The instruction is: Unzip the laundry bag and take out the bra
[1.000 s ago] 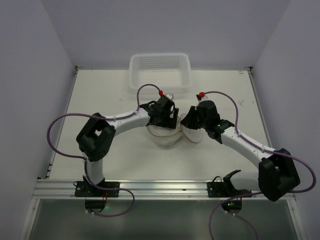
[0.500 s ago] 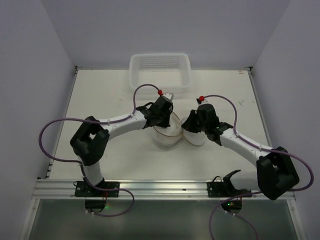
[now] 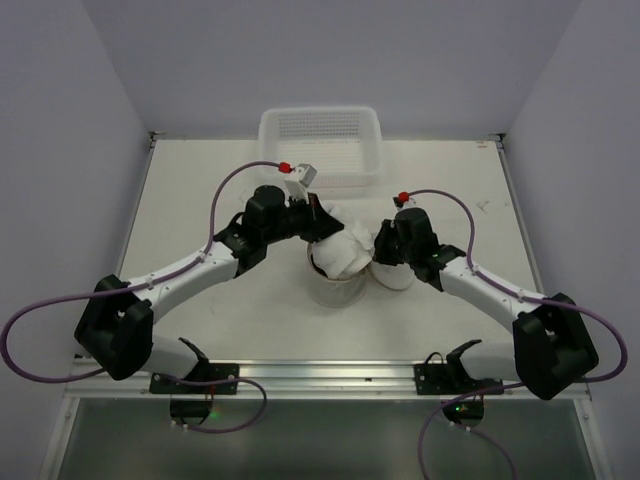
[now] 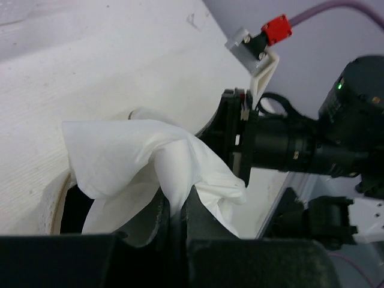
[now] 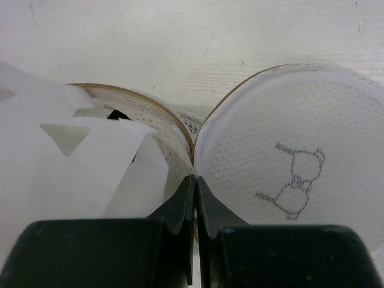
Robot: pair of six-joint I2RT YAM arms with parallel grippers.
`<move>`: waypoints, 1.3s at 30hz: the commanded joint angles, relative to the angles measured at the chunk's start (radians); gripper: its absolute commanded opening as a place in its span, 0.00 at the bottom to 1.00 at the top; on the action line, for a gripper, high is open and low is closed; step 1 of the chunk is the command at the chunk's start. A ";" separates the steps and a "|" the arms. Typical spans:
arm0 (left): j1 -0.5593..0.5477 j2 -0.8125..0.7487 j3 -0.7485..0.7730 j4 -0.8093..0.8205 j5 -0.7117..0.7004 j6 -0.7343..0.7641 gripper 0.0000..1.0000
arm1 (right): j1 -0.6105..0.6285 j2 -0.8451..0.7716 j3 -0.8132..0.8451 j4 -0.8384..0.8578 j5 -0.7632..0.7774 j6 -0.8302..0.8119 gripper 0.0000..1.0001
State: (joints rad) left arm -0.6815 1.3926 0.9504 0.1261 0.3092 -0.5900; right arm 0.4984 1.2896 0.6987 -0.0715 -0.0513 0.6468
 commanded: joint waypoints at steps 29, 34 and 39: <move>0.388 0.719 0.864 0.078 -0.183 0.052 0.00 | 0.003 0.082 0.097 -0.016 -0.081 -0.038 0.00; 0.425 0.890 0.981 0.061 -0.193 0.051 0.05 | 0.003 0.097 0.127 -0.027 -0.085 -0.044 0.00; 0.448 0.958 1.047 0.012 -0.174 0.104 0.68 | 0.003 0.103 0.150 -0.040 -0.078 -0.061 0.00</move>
State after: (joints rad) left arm -0.2531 2.3726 1.9118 0.1375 0.1268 -0.5285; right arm 0.4984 1.3926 0.7971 -0.1112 -0.1238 0.6136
